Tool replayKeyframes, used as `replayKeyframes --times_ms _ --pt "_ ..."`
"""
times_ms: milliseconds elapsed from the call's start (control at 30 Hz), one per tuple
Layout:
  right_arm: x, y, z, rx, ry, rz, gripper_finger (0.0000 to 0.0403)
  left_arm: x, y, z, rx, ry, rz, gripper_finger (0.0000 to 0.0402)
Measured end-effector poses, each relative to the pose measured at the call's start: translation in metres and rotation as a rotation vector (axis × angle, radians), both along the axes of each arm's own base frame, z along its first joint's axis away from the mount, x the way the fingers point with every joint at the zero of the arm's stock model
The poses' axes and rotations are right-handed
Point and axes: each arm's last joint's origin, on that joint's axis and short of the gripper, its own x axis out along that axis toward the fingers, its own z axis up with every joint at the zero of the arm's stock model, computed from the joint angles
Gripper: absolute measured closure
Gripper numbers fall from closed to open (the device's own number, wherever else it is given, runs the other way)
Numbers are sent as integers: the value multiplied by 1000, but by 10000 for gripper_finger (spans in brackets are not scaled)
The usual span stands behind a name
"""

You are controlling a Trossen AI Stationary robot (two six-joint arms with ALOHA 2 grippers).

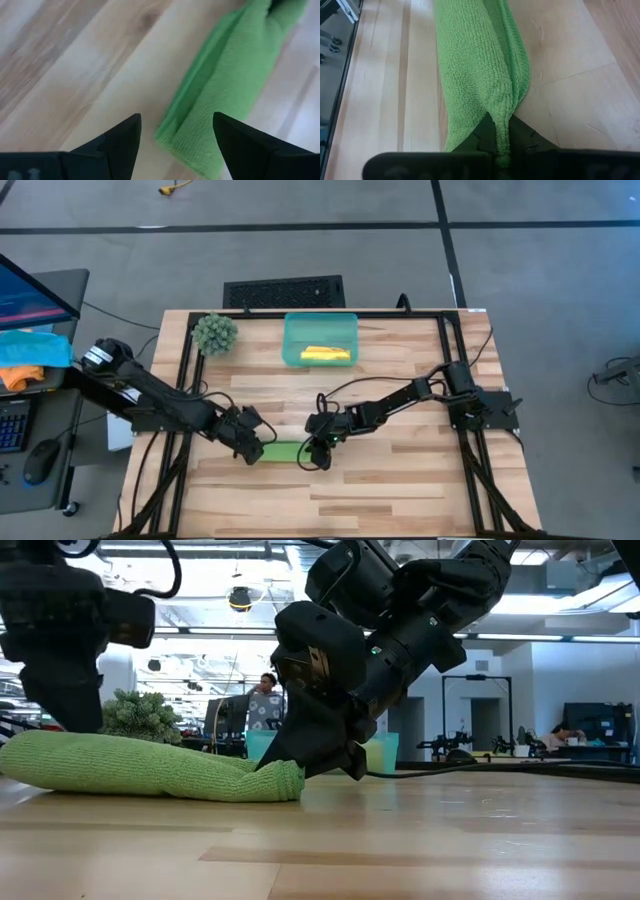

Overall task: Roll microfiber towels into tight, uniform cylinder then place into a basket
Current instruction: Put the green microfiber cloth into the green bin

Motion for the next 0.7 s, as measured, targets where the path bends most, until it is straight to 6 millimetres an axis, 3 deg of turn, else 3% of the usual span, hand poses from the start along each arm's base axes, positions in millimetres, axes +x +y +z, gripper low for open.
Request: replayKeyframes --times_ms 300,700 --pt "0 0 0 0 -1 1 367 -7 -6 -20 -116 -70 14 162" --pt "0 0 0 -3 -3 2 367 -23 3 -49 -187 -140 99 172"
